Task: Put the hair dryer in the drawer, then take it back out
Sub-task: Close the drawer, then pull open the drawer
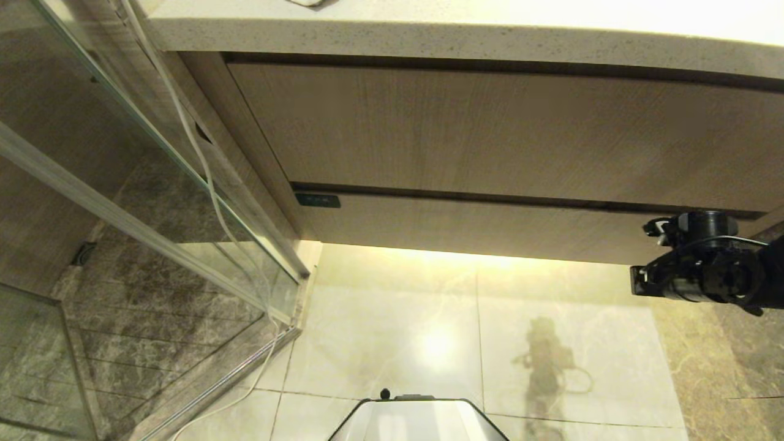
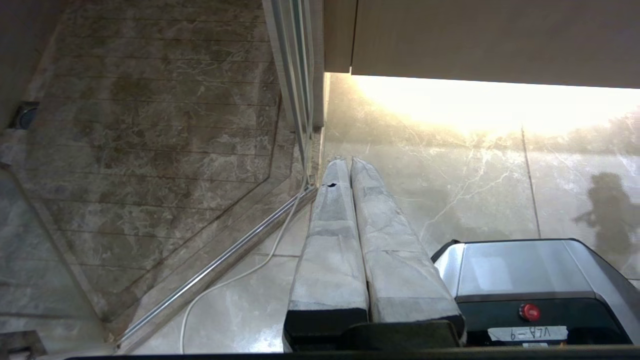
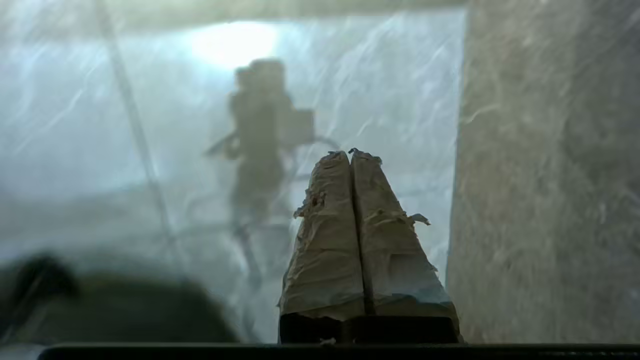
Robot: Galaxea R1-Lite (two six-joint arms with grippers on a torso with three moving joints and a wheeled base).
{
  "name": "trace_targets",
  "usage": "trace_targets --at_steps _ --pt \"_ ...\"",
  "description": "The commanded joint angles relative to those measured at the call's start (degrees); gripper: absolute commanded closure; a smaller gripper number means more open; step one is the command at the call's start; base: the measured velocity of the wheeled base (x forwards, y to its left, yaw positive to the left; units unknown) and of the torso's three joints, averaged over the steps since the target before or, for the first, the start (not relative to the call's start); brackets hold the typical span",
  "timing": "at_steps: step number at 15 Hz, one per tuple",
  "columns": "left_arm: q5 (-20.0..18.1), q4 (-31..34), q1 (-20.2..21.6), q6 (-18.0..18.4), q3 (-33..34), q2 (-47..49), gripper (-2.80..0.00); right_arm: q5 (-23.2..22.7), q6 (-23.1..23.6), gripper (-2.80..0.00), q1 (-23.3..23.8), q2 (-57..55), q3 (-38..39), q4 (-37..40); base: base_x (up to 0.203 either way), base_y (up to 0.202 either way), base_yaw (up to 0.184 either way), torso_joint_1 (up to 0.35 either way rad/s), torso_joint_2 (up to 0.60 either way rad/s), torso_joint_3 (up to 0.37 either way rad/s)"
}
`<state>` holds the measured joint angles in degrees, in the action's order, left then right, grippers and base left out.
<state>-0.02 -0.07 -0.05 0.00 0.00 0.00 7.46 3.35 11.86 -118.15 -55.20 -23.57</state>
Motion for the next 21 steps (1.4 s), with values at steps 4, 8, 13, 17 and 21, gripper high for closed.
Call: trace_targets --at_steps 4,8,13,17,21 --pt "0.0 0.0 0.0 0.0 0.1 0.0 0.00 -5.0 0.5 0.00 0.4 23.8 11.9 15.7 0.000 0.000 0.000 0.000 0.00 0.000" --pt "0.0 0.0 0.0 0.0 0.0 -0.1 0.00 -8.6 0.7 0.00 -1.7 39.6 20.5 19.1 0.000 0.000 0.000 0.000 0.00 0.000" --pt "0.0 0.0 0.0 0.0 0.0 0.0 0.00 -12.3 0.7 0.00 -3.6 63.7 29.9 24.9 0.000 0.000 0.000 0.000 0.00 0.000" --pt "0.0 0.0 0.0 0.0 0.1 0.0 0.00 -12.4 0.6 0.00 -7.6 83.2 38.2 28.7 0.000 0.000 0.000 0.000 0.00 0.000" --pt "0.0 0.0 0.0 0.0 0.1 0.0 0.00 -9.1 0.6 0.00 -12.5 102.1 52.3 23.0 0.000 0.000 0.000 0.000 0.00 0.000"
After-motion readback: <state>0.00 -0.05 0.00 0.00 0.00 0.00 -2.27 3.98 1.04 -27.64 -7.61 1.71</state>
